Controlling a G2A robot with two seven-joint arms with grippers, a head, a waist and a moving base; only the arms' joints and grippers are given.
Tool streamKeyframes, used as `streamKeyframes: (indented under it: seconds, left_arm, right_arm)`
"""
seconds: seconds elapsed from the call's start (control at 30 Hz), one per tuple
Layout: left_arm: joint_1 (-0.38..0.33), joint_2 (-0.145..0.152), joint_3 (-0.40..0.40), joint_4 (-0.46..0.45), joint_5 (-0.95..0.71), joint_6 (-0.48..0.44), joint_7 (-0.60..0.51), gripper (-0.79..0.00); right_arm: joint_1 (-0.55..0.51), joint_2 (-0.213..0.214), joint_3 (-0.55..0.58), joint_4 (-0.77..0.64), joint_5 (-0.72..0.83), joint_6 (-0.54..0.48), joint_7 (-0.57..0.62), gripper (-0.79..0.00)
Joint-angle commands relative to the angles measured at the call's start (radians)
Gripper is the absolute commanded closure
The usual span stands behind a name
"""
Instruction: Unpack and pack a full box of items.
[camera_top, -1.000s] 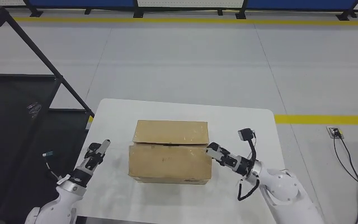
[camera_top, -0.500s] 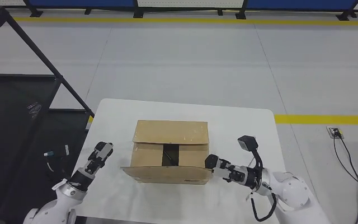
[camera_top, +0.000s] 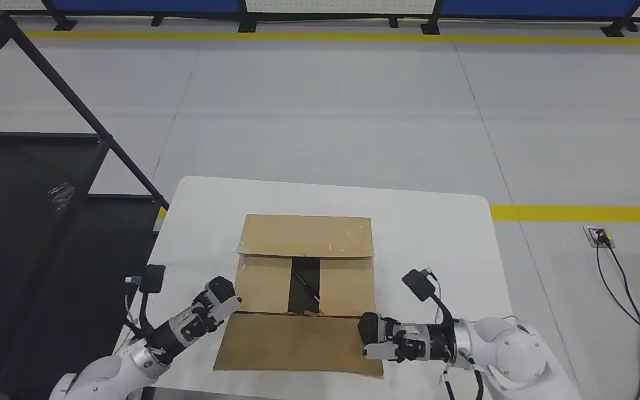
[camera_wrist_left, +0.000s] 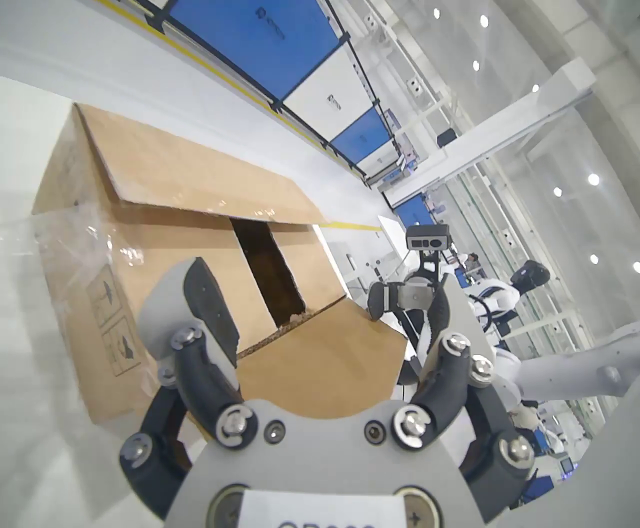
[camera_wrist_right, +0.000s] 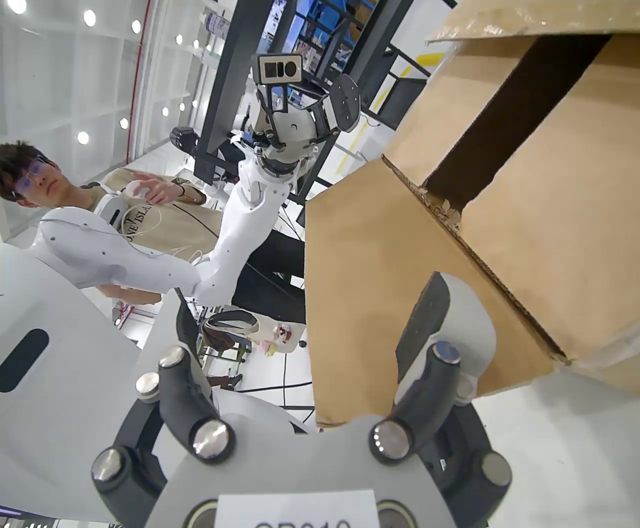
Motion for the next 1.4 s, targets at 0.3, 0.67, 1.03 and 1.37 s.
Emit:
streamKeyframes:
  seconds: [0.3,0.67,1.03,1.37]
  left_arm:
    - [-0.023,0.038,0.016,0.052,-0.16,-0.053,-0.381,-0.785]
    - [-0.061,0.07,0.051,0.101,-0.175,-0.03,-0.503,-0.785]
    - [-0.064,0.077,0.059,0.108,-0.163,-0.033,-0.499,-0.785]
    - [-0.049,0.081,0.082,0.086,-0.096,-0.024,-0.44,-0.785]
  right_arm:
    - [0.03,0.0,-0.057,0.031,0.0,0.079,-0.063,-0.785]
    - [0.113,-0.019,-0.08,0.069,0.221,0.237,-0.253,-0.785]
    - [0.137,-0.022,-0.085,0.074,0.234,0.273,-0.287,-0.785]
    - [0.168,-0.034,-0.126,0.148,0.246,0.398,-0.378,-0.785]
